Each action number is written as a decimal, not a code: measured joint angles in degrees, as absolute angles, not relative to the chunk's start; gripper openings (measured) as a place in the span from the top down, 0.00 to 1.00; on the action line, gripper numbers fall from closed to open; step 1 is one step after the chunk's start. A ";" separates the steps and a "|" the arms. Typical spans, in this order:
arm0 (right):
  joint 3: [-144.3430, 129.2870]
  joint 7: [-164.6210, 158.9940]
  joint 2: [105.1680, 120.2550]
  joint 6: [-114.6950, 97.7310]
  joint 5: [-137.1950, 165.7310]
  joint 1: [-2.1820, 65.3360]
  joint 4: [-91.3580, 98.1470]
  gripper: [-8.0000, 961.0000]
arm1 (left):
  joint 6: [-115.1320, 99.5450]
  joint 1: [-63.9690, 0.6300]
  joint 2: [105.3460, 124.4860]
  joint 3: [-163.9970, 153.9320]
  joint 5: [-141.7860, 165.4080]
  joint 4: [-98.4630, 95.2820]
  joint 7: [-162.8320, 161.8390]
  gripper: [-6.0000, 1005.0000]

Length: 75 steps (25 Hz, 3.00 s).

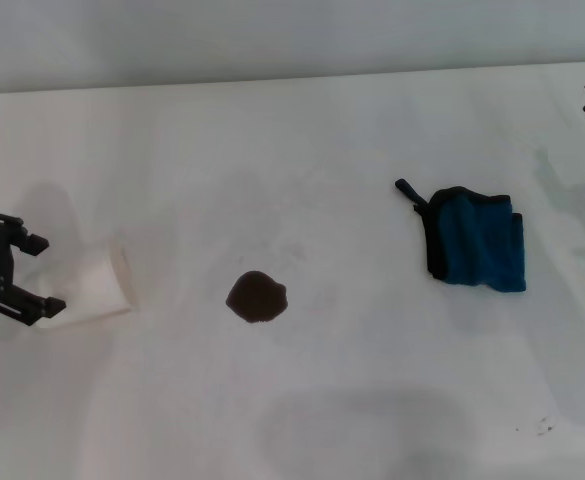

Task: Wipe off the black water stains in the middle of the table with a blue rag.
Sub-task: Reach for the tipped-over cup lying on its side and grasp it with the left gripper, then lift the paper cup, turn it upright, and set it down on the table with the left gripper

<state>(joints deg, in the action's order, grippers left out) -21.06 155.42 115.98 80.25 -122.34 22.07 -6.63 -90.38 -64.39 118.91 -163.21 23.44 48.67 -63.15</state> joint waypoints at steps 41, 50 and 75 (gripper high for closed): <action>-21.41 155.34 115.50 80.76 -122.26 21.52 -5.19 0.09 | -78.44 -61.34 118.91 -163.13 14.08 37.71 -61.18 0.27; -21.42 155.31 115.37 80.68 -122.26 21.03 -3.63 0.09 | -84.51 -60.08 118.94 -163.12 4.61 39.19 -61.79 0.35; -24.61 155.90 115.04 80.65 -121.55 19.30 2.33 0.09 | -84.23 -27.19 119.09 -162.95 -38.16 14.82 -30.95 0.47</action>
